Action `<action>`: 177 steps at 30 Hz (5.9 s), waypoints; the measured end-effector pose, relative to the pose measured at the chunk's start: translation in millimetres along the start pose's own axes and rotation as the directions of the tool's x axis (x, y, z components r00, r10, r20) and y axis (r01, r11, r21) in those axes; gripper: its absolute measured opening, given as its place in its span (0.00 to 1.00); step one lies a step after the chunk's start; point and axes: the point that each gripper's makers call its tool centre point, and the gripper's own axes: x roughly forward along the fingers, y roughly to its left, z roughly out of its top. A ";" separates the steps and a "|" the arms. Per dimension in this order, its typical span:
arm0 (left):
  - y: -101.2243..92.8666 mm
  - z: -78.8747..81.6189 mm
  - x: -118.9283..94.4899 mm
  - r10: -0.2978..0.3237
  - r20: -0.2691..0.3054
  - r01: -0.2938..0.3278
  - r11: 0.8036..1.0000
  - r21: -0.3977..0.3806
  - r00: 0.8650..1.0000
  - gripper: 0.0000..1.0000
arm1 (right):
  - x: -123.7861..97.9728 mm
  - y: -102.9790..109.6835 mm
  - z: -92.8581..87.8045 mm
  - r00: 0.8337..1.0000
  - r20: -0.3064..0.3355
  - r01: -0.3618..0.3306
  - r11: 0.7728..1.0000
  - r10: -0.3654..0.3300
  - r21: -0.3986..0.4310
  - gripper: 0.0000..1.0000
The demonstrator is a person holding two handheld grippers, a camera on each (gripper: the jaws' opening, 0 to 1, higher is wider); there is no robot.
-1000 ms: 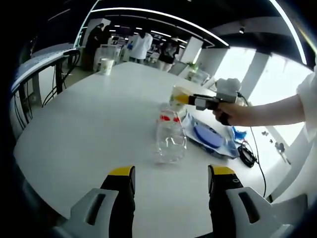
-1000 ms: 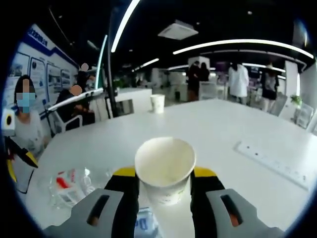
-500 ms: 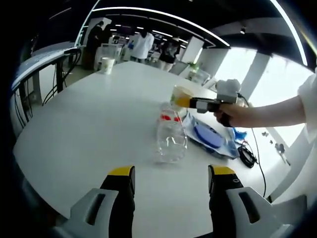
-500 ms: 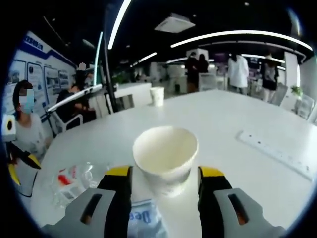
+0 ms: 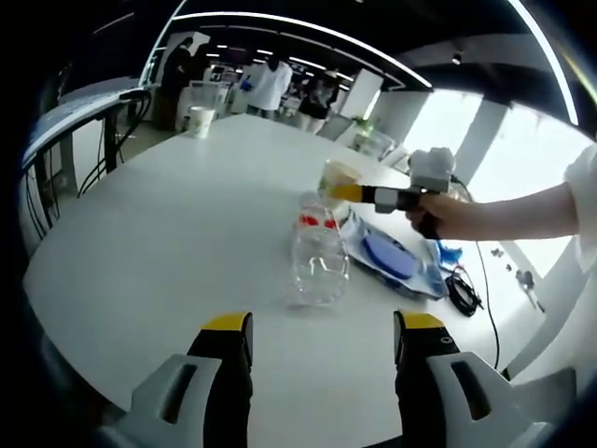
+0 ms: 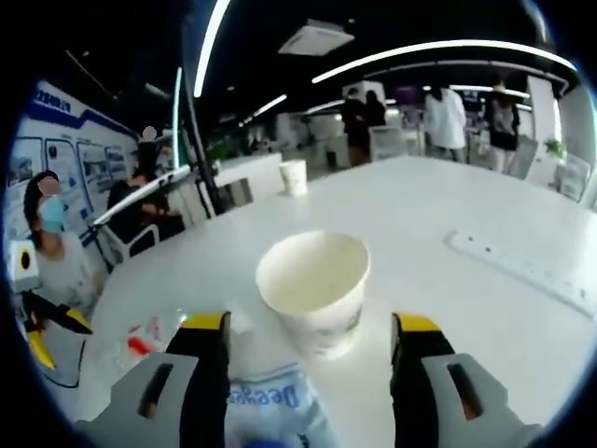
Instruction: Arrange the tabletop items into an orderly group along one side of the table until the central work area is clear of visible clutter.
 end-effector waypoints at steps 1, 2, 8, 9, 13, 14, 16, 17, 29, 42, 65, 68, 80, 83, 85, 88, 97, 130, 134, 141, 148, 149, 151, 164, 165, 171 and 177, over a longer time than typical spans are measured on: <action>0.0 -0.1 -0.2 0.000 0.000 0.000 1.000 -0.001 1.000 0.57 | -1.3 -0.1 0.1 1.000 -0.002 0.002 1.000 -0.002 0.000 0.70; -0.4 0.1 -0.4 -0.002 0.001 0.002 1.000 -0.001 1.000 0.57 | -2.3 -0.1 0.0 1.000 -0.003 0.004 1.000 -0.004 -0.004 0.70; -4.1 1.1 -0.8 -0.011 0.004 0.011 1.000 0.011 1.000 0.58 | -10.1 2.1 0.1 1.000 -0.018 -0.001 1.000 0.001 -0.010 0.72; -4.7 1.4 -1.1 -0.011 0.004 0.011 1.000 0.011 1.000 0.58 | -11.5 2.1 0.2 1.000 -0.018 -0.002 1.000 0.002 -0.005 0.72; -5.5 1.6 -2.3 -0.012 0.005 0.012 1.000 0.012 1.000 0.58 | -17.6 2.1 0.2 1.000 -0.023 0.002 1.000 -0.002 -0.006 0.72; -6.3 1.8 -2.8 -0.013 0.006 0.013 1.000 0.014 1.000 0.58 | -19.0 1.8 -0.3 1.000 -0.027 0.003 1.000 -0.003 -0.003 0.72; -7.5 2.4 -3.7 -0.015 0.008 0.015 1.000 0.015 1.000 0.58 | -22.6 1.7 0.3 1.000 -0.023 0.008 1.000 -0.008 -0.007 0.71; -8.0 3.0 -4.1 -0.016 0.010 0.016 1.000 0.016 1.000 0.58 | -24.9 1.5 0.9 1.000 -0.021 0.012 1.000 -0.012 -0.009 0.71; -11.4 2.9 -8.3 -0.024 0.009 0.024 0.999 0.030 1.000 0.58 | -44.9 2.6 -0.4 0.999 -0.018 0.035 0.999 -0.035 -0.013 0.71; -12.6 0.0 -9.5 -0.028 0.000 0.028 0.999 0.030 1.000 0.57 | -69.1 4.8 -5.9 0.998 -0.016 0.068 0.997 -0.068 -0.023 0.70; -23.9 1.4 -13.8 -0.066 0.015 0.065 0.997 0.048 0.998 0.55 | -114.6 13.0 -12.3 0.991 -0.008 0.131 0.990 -0.131 -0.047 0.70; -25.6 1.1 -13.6 -0.072 0.012 0.071 0.996 0.051 0.997 0.54 | -121.0 15.2 -11.7 0.990 -0.004 0.139 0.989 -0.140 -0.044 0.69; -30.1 -0.3 -13.1 -0.093 0.005 0.093 0.994 0.061 0.996 0.54 | -139.6 15.3 -15.3 0.984 0.002 0.176 0.984 -0.176 -0.033 0.69; -30.0 -0.3 -12.7 -0.095 0.006 0.094 0.994 0.059 0.995 0.54 | -140.7 16.4 -15.7 0.984 0.001 0.178 0.984 -0.178 -0.032 0.69; -30.7 -0.1 -13.0 -0.096 0.007 0.095 0.994 0.056 0.995 0.54 | -140.8 16.5 -16.1 0.984 0.002 0.180 0.983 -0.180 -0.027 0.68; -29.8 -0.9 -12.5 -0.094 0.005 0.093 0.994 0.054 0.996 0.54 | -139.8 18.6 -17.5 0.984 0.001 0.178 0.984 -0.178 -0.022 0.68; -26.9 -1.5 -4.4 -0.101 -0.014 0.102 0.994 0.033 0.995 0.54 | -138.4 18.5 -19.8 0.984 -0.004 0.178 0.984 -0.178 -0.013 0.67; -23.4 73.4 61.9 -0.042 -0.168 0.064 0.990 0.129 0.985 0.58 | -151.3 12.4 -36.4 0.984 -0.008 0.180 0.982 -0.180 0.055 0.64; -22.5 68.4 66.4 -0.028 -0.230 0.060 0.989 0.133 0.973 0.57 | -152.0 11.1 -37.5 0.984 -0.006 0.178 0.982 -0.178 0.064 0.63; -25.8 66.4 75.3 -0.024 -0.269 0.067 0.986 0.152 0.963 0.58 | -156.9 5.8 -40.6 0.983 -0.005 0.182 0.980 -0.183 0.080 0.63; -26.0 62.2 80.0 -0.005 -0.309 0.062 0.983 0.175 0.951 0.57 | -160.0 2.4 -46.2 0.982 -0.017 0.189 0.977 -0.188 0.093 0.61; -26.4 61.3 81.2 -0.007 -0.316 0.063 0.983 0.170 0.949 0.57 | -160.0 2.4 -46.0 0.982 -0.015 0.189 0.977 -0.188 0.095 0.61; -27.0 59.8 83.2 -0.007 -0.324 0.065 0.984 0.166 0.946 0.57 | -160.0 2.9 -46.3 0.982 -0.015 0.186 0.977 -0.186 0.100 0.61; -27.9 43.1 97.6 0.008 -0.393 0.056 0.987 0.152 0.920 0.58 | -163.6 4.7 -56.5 0.982 -0.013 0.187 0.973 -0.187 0.137 0.60; -27.1 41.3 99.2 0.013 -0.401 0.055 0.986 0.158 0.916 0.58 | -164.6 3.9 -57.4 0.982 -0.014 0.188 0.972 -0.188 0.141 0.60; -21.1 34.4 104.6 0.042 -0.434 0.039 0.984 0.176 0.900 0.58 | -172.8 1.2 -58.3 0.977 0.017 0.203 0.958 -0.211 0.204 0.59; -16.7 29.1 110.6 0.072 -0.448 0.006 0.985 0.171 0.891 0.57 | -175.9 6.5 -65.7 0.979 0.016 0.193 0.957 -0.201 0.216 0.59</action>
